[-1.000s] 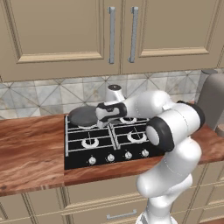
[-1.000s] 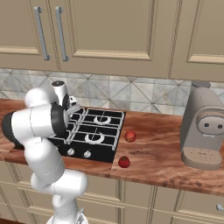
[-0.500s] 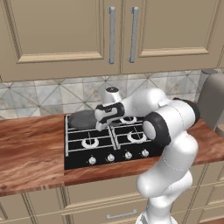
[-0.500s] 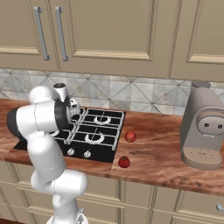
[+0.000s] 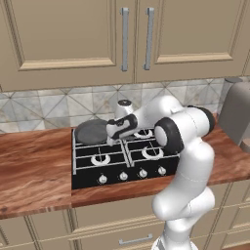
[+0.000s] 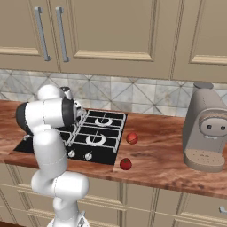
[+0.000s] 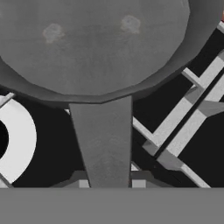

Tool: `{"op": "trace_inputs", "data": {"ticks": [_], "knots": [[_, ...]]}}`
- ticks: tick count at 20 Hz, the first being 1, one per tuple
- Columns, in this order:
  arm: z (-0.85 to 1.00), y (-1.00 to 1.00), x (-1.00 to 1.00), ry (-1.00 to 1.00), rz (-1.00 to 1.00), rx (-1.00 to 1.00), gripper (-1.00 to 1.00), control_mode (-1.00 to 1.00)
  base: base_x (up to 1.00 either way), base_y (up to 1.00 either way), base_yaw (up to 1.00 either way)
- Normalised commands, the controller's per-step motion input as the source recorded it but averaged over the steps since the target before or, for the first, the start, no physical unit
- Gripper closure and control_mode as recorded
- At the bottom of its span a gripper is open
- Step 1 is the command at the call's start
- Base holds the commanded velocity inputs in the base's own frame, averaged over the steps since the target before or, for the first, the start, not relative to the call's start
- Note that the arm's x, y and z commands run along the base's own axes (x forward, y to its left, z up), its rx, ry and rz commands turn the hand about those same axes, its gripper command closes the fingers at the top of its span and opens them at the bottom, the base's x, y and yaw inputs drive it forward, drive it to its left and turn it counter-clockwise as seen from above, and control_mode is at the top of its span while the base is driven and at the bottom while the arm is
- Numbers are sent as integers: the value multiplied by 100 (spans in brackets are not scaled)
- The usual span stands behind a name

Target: Place the pan on the rear left burner on the stove. Then place the tomato and the onion in the pan and turn on the rear left burner.

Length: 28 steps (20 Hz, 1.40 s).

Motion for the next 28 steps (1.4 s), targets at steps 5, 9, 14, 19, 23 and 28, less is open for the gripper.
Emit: {"op": "trace_inputs", "data": {"ticks": [5, 9, 14, 19, 23, 28], "knots": [[-21, 8, 26, 1, 0, 0, 100, -100, 0, 0, 0], [-6, 4, 1, 3, 0, 0, 100, -100, 0, 0, 0], [0, 0, 0, 0, 0, 0, 100, -100, 0, 0, 0], [-2, 1, 0, 0, 0, 0, 100, -100, 0, 0, 0], [0, 7, -2, 0, 0, 0, 100, -100, 0, 0, 0], [0, 1, 0, 0, 0, 0, -100, -100, 0, 0, 0]]}}
